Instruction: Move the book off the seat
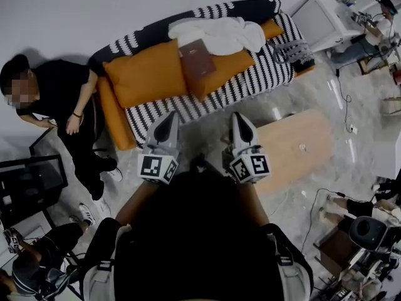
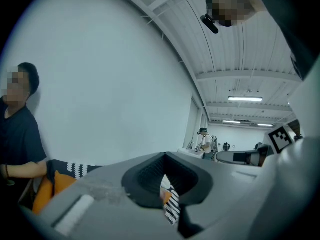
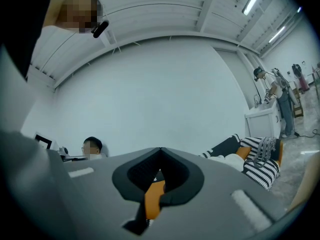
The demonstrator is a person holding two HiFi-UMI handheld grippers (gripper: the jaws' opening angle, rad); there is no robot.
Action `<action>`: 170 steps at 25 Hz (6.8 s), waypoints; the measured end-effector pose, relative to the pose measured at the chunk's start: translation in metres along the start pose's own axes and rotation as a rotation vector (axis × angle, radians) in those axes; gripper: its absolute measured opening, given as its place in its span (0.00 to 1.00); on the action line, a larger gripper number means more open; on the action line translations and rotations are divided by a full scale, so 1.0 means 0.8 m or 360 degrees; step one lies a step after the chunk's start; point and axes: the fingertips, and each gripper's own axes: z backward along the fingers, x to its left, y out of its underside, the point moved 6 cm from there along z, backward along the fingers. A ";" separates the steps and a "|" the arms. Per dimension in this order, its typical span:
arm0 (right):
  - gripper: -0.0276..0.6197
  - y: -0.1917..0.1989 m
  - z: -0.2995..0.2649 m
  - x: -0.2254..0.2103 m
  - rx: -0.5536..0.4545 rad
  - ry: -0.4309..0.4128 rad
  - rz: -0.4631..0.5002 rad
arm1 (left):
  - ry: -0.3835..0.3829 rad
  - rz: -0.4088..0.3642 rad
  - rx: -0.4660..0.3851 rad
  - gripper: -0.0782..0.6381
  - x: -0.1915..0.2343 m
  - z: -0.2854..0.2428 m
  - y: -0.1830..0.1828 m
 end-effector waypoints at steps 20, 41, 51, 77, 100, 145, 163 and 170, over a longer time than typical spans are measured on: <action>0.05 -0.032 -0.035 -0.104 0.0011 -0.0094 0.0021 | -0.0077 -0.0024 0.0006 0.12 -0.061 -0.096 0.008; 0.05 -0.026 -0.127 -0.110 0.0050 -0.0042 -0.0022 | -0.0020 -0.0032 0.0030 0.12 0.008 -0.170 -0.008; 0.05 -0.024 -0.179 -0.101 0.0087 0.0036 0.0012 | 0.0065 -0.0004 0.0007 0.12 0.055 -0.216 -0.033; 0.05 0.008 -0.290 -0.095 0.0172 0.0154 0.0035 | 0.0128 0.0125 0.0089 0.12 0.154 -0.272 -0.025; 0.05 0.090 -0.378 -0.198 0.0383 0.0136 -0.0114 | 0.0024 0.0123 0.0266 0.12 0.183 -0.400 0.059; 0.14 0.357 -0.446 -0.376 0.0800 0.0103 -0.0264 | -0.0129 0.0234 0.0474 0.12 0.213 -0.503 0.286; 0.28 0.449 -0.449 -0.414 0.0960 0.0050 -0.0337 | -0.0184 0.0289 0.0517 0.12 0.229 -0.509 0.348; 0.36 0.480 -0.453 -0.422 0.1017 0.0020 -0.0388 | -0.0187 0.0307 0.0540 0.12 0.233 -0.510 0.361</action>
